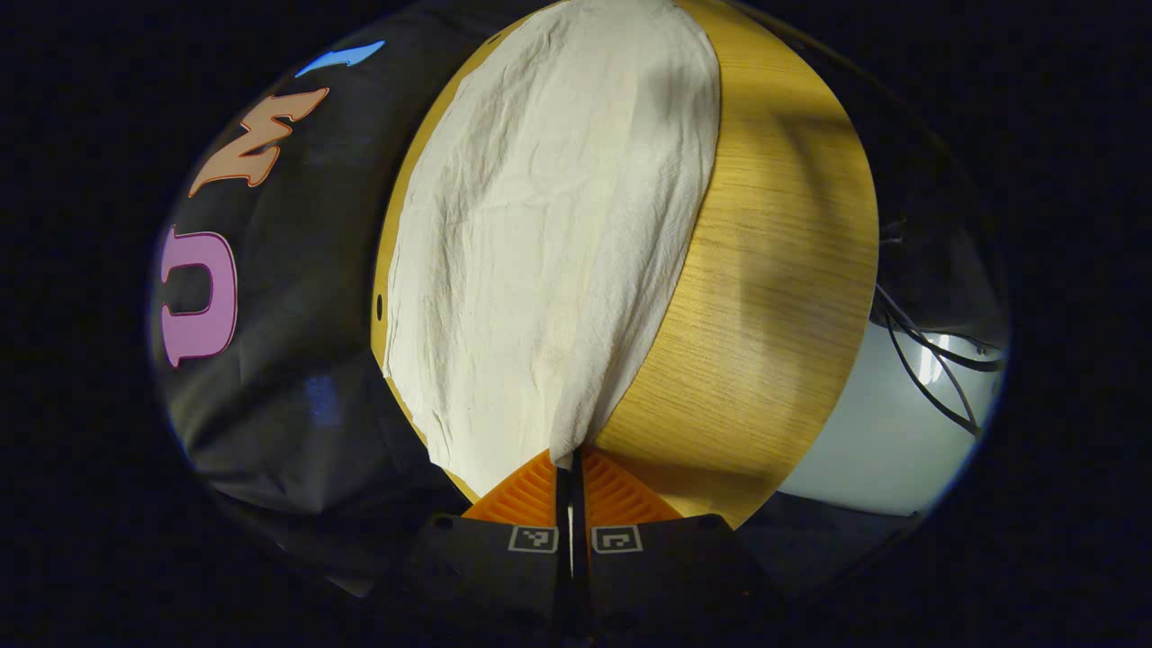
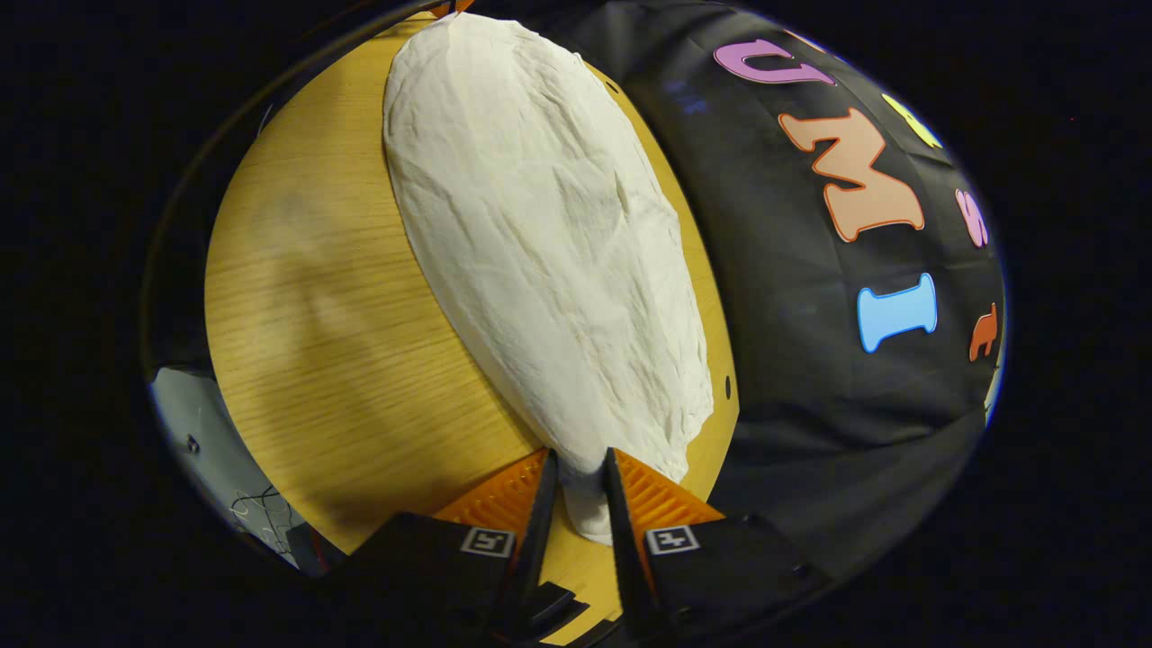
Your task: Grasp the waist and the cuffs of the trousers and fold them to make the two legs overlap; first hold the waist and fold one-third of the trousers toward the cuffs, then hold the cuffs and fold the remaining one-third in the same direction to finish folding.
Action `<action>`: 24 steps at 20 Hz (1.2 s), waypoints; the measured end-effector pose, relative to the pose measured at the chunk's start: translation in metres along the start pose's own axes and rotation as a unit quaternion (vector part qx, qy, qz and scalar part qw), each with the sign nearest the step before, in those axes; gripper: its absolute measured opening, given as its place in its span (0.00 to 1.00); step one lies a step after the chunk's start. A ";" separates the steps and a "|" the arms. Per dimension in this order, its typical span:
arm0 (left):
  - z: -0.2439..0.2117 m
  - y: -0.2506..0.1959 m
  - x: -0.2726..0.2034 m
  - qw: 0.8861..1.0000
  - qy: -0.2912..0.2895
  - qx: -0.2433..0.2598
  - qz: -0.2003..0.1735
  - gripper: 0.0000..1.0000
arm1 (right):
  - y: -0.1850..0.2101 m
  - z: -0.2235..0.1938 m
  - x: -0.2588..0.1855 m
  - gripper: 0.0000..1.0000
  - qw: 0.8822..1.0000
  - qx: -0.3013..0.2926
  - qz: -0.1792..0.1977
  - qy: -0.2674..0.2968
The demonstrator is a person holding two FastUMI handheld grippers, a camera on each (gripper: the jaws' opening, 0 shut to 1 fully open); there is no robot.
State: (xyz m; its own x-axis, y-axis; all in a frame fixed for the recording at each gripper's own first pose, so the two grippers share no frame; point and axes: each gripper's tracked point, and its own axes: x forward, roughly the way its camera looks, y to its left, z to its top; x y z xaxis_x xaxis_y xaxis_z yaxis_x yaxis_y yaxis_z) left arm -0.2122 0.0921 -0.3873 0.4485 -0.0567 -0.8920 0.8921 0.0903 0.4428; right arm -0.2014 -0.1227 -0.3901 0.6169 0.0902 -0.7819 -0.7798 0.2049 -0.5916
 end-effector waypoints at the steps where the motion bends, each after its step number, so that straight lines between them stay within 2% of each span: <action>1: 0.000 0.000 0.000 1.000 0.001 -0.001 0.001 0.00 | 0.003 -0.002 0.000 0.31 1.000 0.003 0.003 0.003; 2: 0.000 -0.001 0.001 1.000 0.001 -0.001 0.002 0.00 | 0.002 -0.001 -0.001 0.17 1.000 0.003 0.001 0.005; 3: 0.000 0.000 0.002 1.000 0.002 -0.005 0.002 0.00 | 0.000 -0.002 -0.001 0.17 1.000 0.012 0.001 0.008; 4: -0.001 0.001 0.003 1.000 0.004 -0.013 -0.001 0.00 | 0.001 -0.005 0.001 0.11 0.999 0.038 0.013 0.013; 6: -0.002 0.003 0.002 1.000 0.009 -0.028 -0.002 0.00 | -0.007 -0.001 -0.004 0.11 0.999 0.047 0.008 0.011; 7: -0.002 0.007 0.000 0.999 0.010 -0.034 0.006 0.00 | -0.012 0.000 -0.006 0.08 0.999 0.046 0.001 0.007; 8: -0.003 0.010 -0.002 0.999 0.012 -0.038 0.011 0.00 | -0.019 0.002 -0.009 0.11 0.999 0.052 -0.009 0.004; 13: 0.001 0.051 -0.010 0.997 0.020 -0.060 0.054 0.00 | -0.060 0.013 -0.015 0.11 0.992 0.105 -0.061 -0.015; 17: 0.004 0.084 -0.011 0.991 0.035 -0.095 0.085 0.00 | -0.097 0.027 -0.012 0.11 0.984 0.143 -0.098 -0.041; 18: 0.005 0.092 -0.013 0.990 0.039 -0.103 0.093 0.00 | -0.106 0.032 -0.010 0.08 0.981 0.154 -0.103 -0.048; 21: 0.020 0.116 -0.029 0.983 0.054 -0.128 0.123 0.00 | -0.125 0.041 -0.003 0.11 0.974 0.185 -0.111 -0.066; 24: 0.032 0.133 -0.046 0.977 0.040 -0.140 0.155 0.00 | -0.151 0.049 0.000 0.08 0.968 0.205 -0.126 -0.066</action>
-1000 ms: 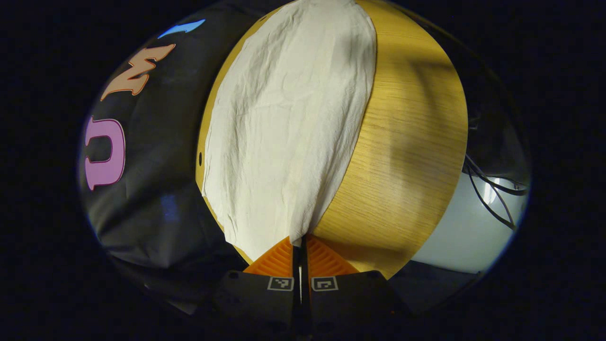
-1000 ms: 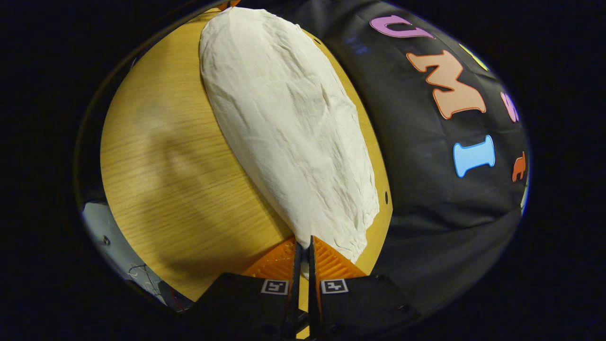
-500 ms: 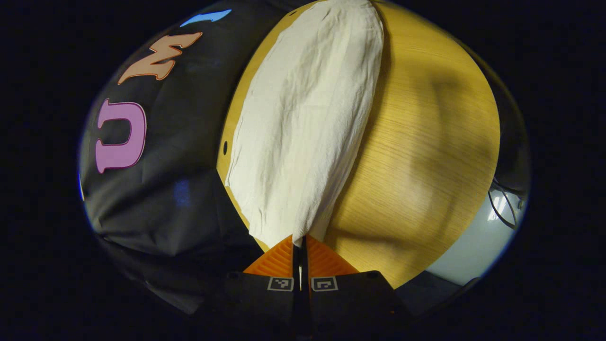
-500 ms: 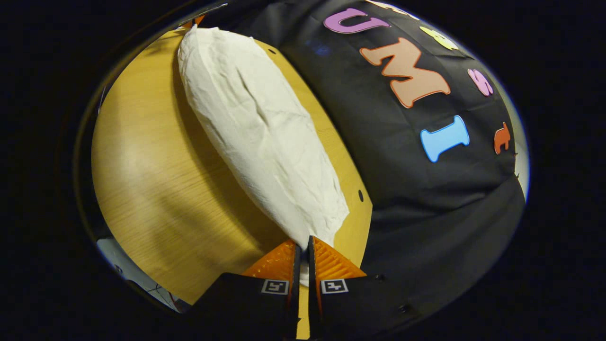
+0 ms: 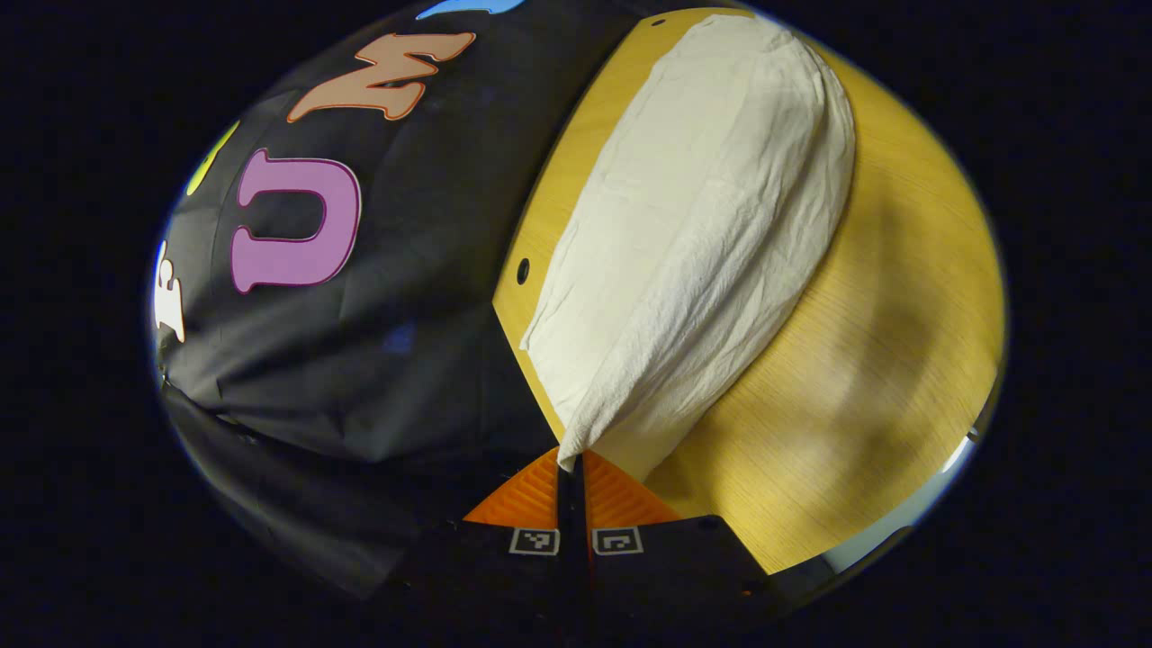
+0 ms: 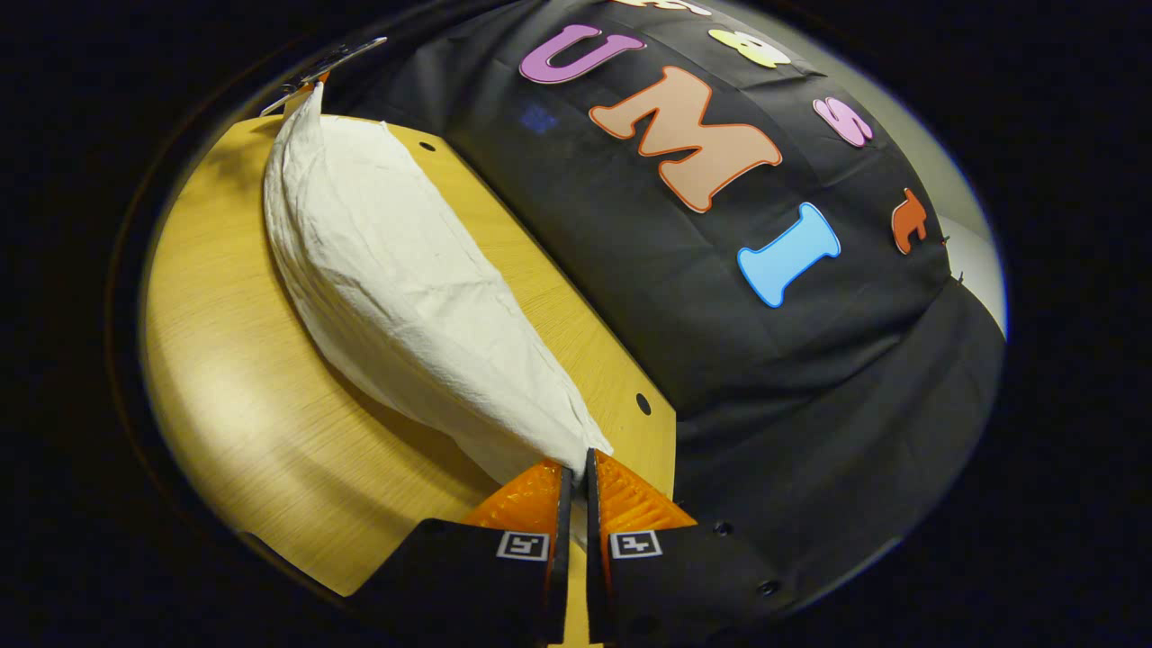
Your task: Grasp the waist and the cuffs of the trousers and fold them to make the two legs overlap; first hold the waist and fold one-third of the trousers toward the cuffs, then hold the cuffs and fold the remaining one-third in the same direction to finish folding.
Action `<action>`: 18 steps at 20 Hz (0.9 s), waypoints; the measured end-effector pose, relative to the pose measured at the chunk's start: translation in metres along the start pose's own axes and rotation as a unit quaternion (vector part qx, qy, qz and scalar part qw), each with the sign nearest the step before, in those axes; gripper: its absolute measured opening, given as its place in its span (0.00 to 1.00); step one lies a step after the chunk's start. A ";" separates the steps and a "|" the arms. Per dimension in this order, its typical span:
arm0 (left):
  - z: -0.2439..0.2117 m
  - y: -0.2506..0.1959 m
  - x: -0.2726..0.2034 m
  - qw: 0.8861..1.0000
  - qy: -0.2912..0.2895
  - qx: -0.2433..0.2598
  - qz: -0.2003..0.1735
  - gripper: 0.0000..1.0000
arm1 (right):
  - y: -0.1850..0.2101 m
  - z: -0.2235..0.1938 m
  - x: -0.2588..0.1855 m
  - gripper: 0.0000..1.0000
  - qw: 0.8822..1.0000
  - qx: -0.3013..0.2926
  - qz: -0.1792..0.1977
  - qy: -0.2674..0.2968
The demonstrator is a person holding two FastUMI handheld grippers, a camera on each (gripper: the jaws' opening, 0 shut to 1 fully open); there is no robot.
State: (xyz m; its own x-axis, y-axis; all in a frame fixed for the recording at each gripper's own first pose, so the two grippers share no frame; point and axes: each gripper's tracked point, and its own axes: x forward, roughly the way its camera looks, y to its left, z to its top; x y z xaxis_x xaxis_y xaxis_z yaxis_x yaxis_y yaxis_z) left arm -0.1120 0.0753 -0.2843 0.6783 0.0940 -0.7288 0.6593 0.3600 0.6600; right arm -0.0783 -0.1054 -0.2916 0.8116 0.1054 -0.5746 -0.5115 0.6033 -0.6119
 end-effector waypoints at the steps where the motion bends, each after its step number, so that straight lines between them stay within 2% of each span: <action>1: 0.004 0.002 -0.001 1.000 -0.005 -0.005 0.003 0.00 | -0.008 0.005 0.003 0.08 1.000 0.009 -0.011 0.003; 4: 0.021 0.022 0.006 1.000 -0.023 -0.016 0.008 0.00 | -0.027 0.023 0.012 0.14 0.998 0.037 -0.052 0.018; 5: 0.028 0.031 0.010 0.999 -0.029 -0.017 0.015 0.00 | -0.031 0.028 0.017 0.10 0.997 0.046 -0.064 0.023; 9: 0.058 0.074 0.032 0.995 -0.085 -0.045 0.031 0.00 | -0.049 0.045 0.032 0.14 0.990 0.069 -0.115 0.054; 10: 0.063 0.089 0.040 0.993 -0.096 -0.056 0.038 0.00 | -0.053 0.051 0.037 0.11 0.988 0.073 -0.124 0.055; 12: 0.068 0.104 0.052 0.991 -0.105 -0.076 0.039 0.00 | -0.060 0.066 0.048 0.07 0.987 0.075 -0.134 0.051; 14: 0.076 0.113 0.067 0.989 -0.107 -0.097 0.040 0.00 | -0.064 0.075 0.065 0.11 0.987 0.074 -0.135 0.042; 16: 0.083 0.119 0.081 0.989 -0.103 -0.095 0.052 0.00 | -0.063 0.076 0.086 0.11 0.988 0.079 -0.129 0.037; 18: 0.090 0.109 0.097 0.990 -0.098 -0.092 0.042 0.00 | -0.059 0.074 0.115 0.11 0.988 0.091 -0.122 0.038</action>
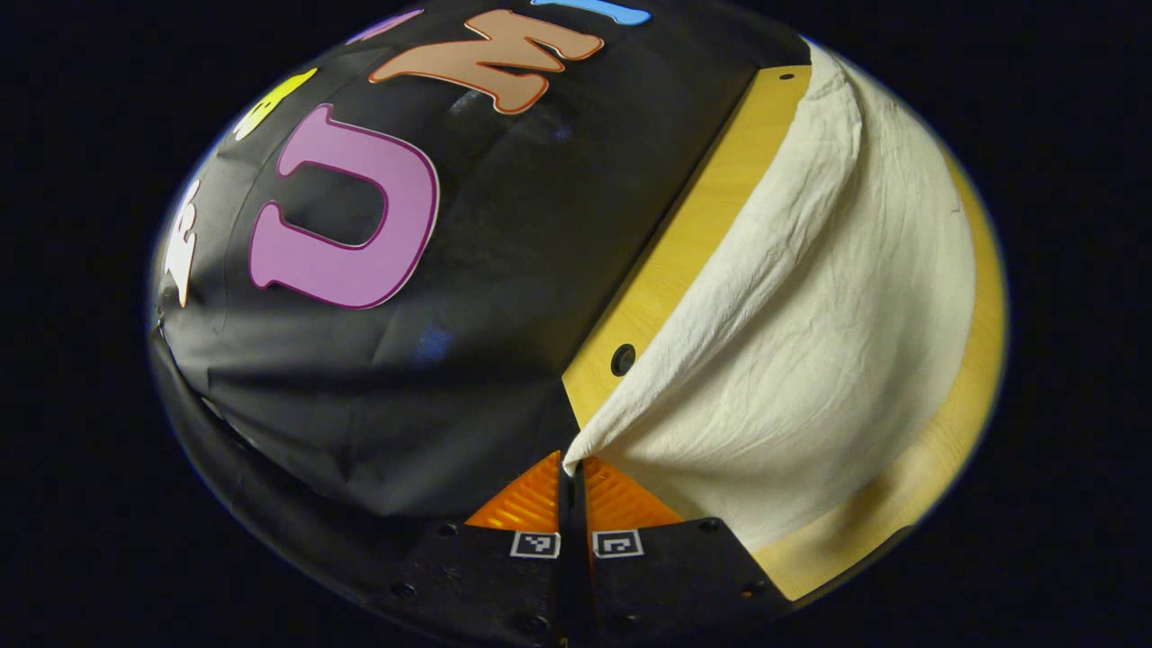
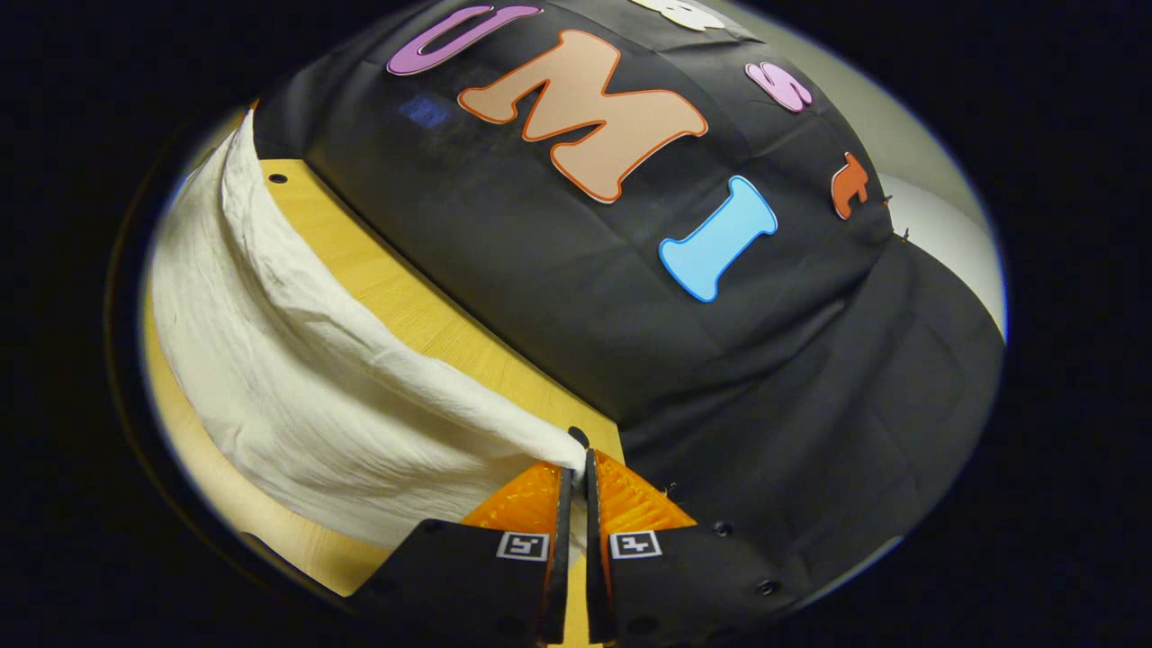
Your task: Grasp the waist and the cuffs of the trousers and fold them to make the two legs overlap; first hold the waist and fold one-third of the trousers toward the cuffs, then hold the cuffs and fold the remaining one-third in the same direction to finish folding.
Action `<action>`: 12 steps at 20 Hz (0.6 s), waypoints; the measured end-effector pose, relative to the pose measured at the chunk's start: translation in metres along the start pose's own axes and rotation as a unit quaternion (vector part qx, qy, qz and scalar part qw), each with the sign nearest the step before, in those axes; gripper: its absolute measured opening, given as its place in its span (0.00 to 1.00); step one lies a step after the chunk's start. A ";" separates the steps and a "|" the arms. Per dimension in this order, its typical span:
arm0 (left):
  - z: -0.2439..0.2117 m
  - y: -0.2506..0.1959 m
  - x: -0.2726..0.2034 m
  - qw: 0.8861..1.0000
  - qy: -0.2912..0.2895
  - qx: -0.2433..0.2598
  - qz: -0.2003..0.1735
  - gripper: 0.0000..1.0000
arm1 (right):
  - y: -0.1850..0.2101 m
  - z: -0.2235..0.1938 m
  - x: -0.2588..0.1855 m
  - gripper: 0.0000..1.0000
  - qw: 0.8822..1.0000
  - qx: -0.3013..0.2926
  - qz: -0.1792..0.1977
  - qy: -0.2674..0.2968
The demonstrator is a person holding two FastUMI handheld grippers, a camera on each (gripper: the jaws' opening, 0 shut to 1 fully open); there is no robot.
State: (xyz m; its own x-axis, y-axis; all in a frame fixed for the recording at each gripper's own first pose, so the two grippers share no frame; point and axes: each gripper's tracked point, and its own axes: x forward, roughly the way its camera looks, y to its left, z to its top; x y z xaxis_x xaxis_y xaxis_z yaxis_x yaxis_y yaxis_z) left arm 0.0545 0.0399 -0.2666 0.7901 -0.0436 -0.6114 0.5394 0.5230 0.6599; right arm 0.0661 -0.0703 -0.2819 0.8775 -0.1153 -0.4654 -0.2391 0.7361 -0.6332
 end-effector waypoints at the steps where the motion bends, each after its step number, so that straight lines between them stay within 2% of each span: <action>1: 0.003 -0.008 0.008 1.000 -0.002 -0.003 -0.007 0.00 | 0.008 -0.003 0.010 0.11 1.000 0.003 0.004 0.007; 2: 0.006 -0.012 0.016 1.000 -0.004 -0.002 -0.010 0.00 | 0.016 -0.005 0.021 0.11 1.000 0.005 0.008 0.014; 4: 0.011 -0.012 0.032 1.000 -0.005 0.006 0.013 0.00 | 0.034 -0.013 0.040 0.08 0.999 0.007 0.016 0.027; 5: 0.012 -0.014 0.041 1.000 -0.004 0.012 0.019 0.00 | 0.043 -0.020 0.048 0.11 0.999 0.003 0.020 0.036; 7: 0.013 -0.026 0.058 1.000 -0.001 0.021 0.013 0.00 | 0.062 -0.035 0.061 0.08 0.998 -0.005 0.034 0.057; 9: 0.012 -0.041 0.070 1.000 0.002 0.018 0.000 0.00 | 0.075 -0.043 0.069 0.12 0.996 -0.013 0.049 0.068; 10: 0.011 -0.048 0.072 1.000 0.001 0.008 -0.008 0.00 | 0.079 -0.046 0.071 0.19 0.996 -0.012 0.055 0.071; 11: 0.010 -0.054 0.072 1.000 0.002 0.001 -0.016 0.00 | 0.080 -0.046 0.073 0.18 0.996 -0.010 0.055 0.071; 12: 0.010 -0.054 0.074 1.000 0.004 -0.006 -0.020 0.00 | 0.080 -0.043 0.068 0.46 0.996 -0.004 0.055 0.070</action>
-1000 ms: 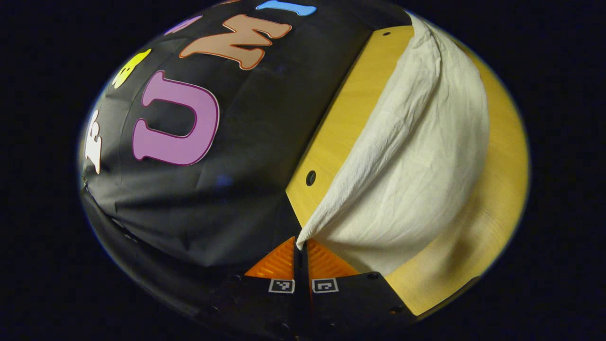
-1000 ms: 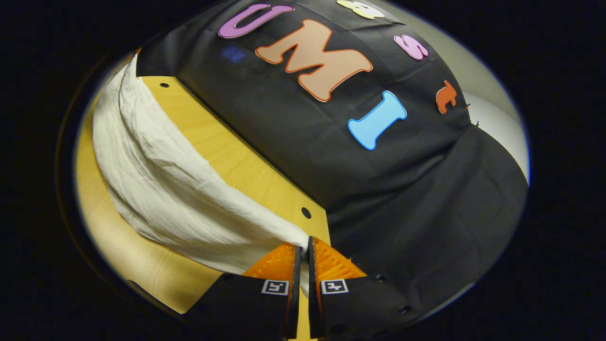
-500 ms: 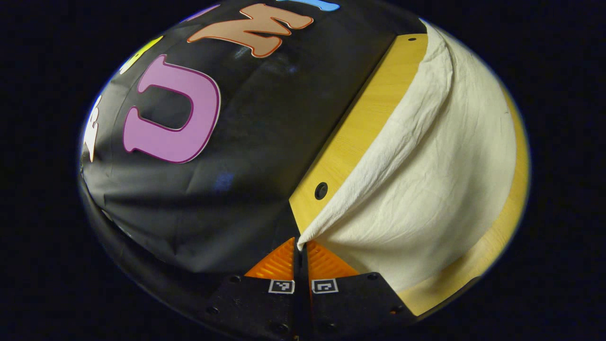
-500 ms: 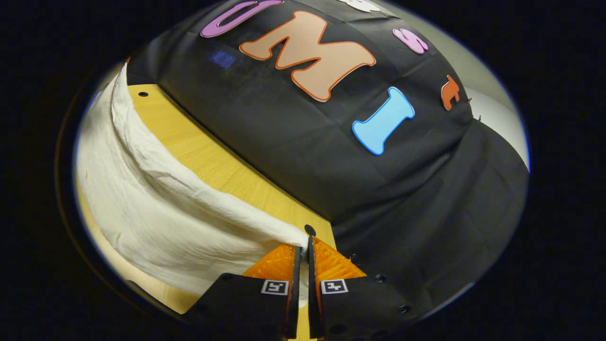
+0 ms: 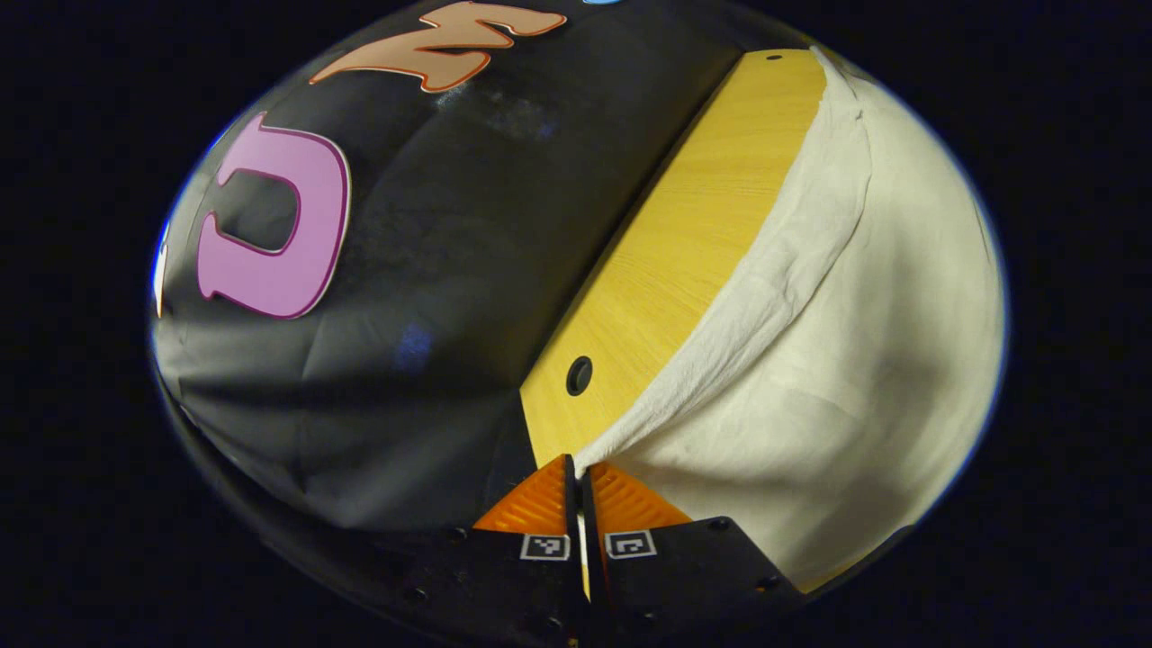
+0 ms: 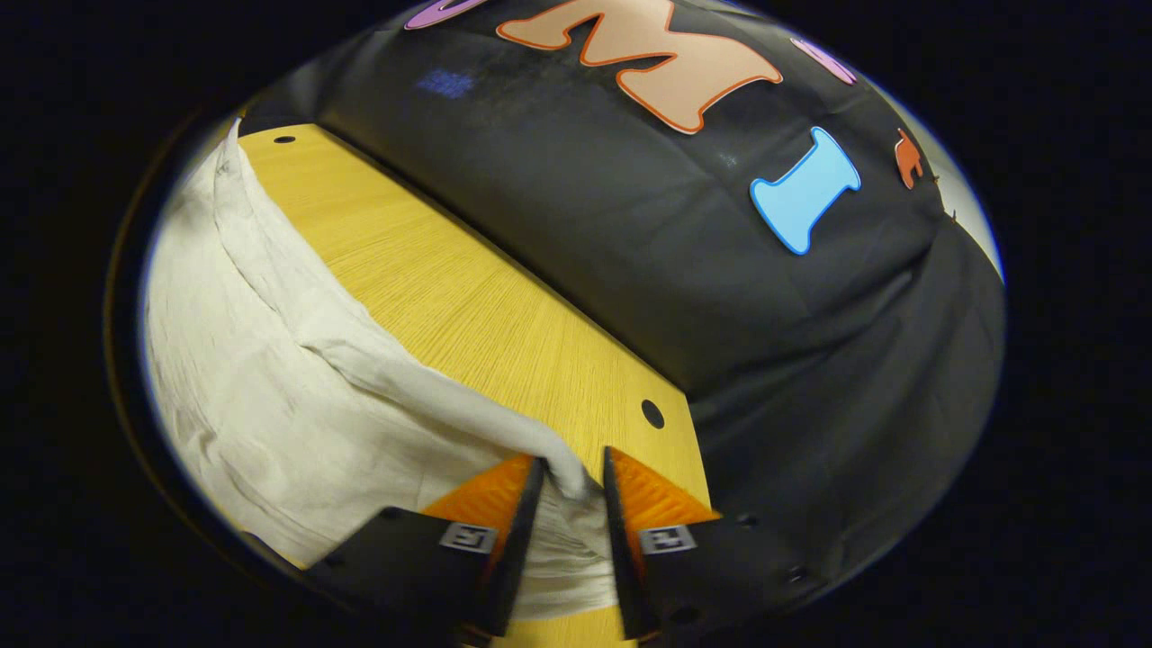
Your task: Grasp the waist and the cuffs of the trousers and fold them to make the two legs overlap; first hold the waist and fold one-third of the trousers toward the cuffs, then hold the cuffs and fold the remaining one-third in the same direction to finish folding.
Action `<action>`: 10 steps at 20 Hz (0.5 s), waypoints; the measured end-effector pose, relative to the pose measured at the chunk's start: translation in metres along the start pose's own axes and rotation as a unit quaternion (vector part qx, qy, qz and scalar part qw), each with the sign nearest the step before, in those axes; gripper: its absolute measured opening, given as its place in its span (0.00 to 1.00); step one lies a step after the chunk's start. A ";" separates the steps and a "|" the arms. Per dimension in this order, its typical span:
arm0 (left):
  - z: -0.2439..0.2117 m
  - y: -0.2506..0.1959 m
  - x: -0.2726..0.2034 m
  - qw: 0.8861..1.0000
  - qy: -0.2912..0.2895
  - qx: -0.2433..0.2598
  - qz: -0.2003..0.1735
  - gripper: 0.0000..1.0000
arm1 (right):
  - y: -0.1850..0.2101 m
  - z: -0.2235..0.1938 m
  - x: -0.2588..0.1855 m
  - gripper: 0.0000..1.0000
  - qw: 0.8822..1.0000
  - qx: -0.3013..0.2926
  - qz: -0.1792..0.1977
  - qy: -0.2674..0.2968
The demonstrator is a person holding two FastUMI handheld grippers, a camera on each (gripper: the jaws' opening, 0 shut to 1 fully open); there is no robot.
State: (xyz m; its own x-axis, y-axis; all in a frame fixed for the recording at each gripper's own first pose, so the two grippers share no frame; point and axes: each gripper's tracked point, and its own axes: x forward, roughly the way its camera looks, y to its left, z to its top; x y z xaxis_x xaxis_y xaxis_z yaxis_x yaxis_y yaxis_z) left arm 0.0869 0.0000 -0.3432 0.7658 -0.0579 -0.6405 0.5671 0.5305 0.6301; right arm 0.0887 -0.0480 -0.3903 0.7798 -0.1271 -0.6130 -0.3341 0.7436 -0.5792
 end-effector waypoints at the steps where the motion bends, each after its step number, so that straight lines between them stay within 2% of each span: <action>1: 0.002 -0.003 -0.003 1.000 -0.001 -0.007 -0.007 0.17 | -0.003 0.004 0.002 0.73 1.000 0.009 -0.002 -0.007; 2: 0.002 -0.007 -0.005 1.000 -0.007 -0.019 -0.012 0.45 | -0.008 0.004 0.000 1.00 1.000 0.022 -0.007 -0.013; 4: 0.010 -0.005 -0.014 0.999 -0.020 -0.040 -0.009 1.00 | -0.018 0.003 -0.009 0.98 0.998 0.054 -0.014 -0.014; 5: 0.013 0.000 -0.021 0.998 -0.024 -0.052 -0.002 0.94 | -0.023 -0.001 -0.015 0.98 0.997 0.077 -0.014 -0.013; 8: 0.032 0.001 -0.046 0.992 -0.058 -0.108 -0.002 0.95 | -0.037 -0.020 -0.031 0.98 0.988 0.152 -0.015 0.001; 10: 0.050 -0.002 -0.062 0.985 -0.086 -0.152 -0.013 0.94 | -0.040 -0.039 -0.038 0.98 0.978 0.205 -0.011 0.022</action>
State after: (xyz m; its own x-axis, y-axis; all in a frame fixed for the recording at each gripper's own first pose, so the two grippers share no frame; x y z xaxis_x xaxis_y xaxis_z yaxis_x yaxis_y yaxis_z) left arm 0.0531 -0.0397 -0.2828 0.8073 -0.2025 -0.5543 0.4898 0.7538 0.4380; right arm 0.0517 -0.0991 -0.3647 0.7581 -0.1680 -0.6302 -0.0698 0.9398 -0.3345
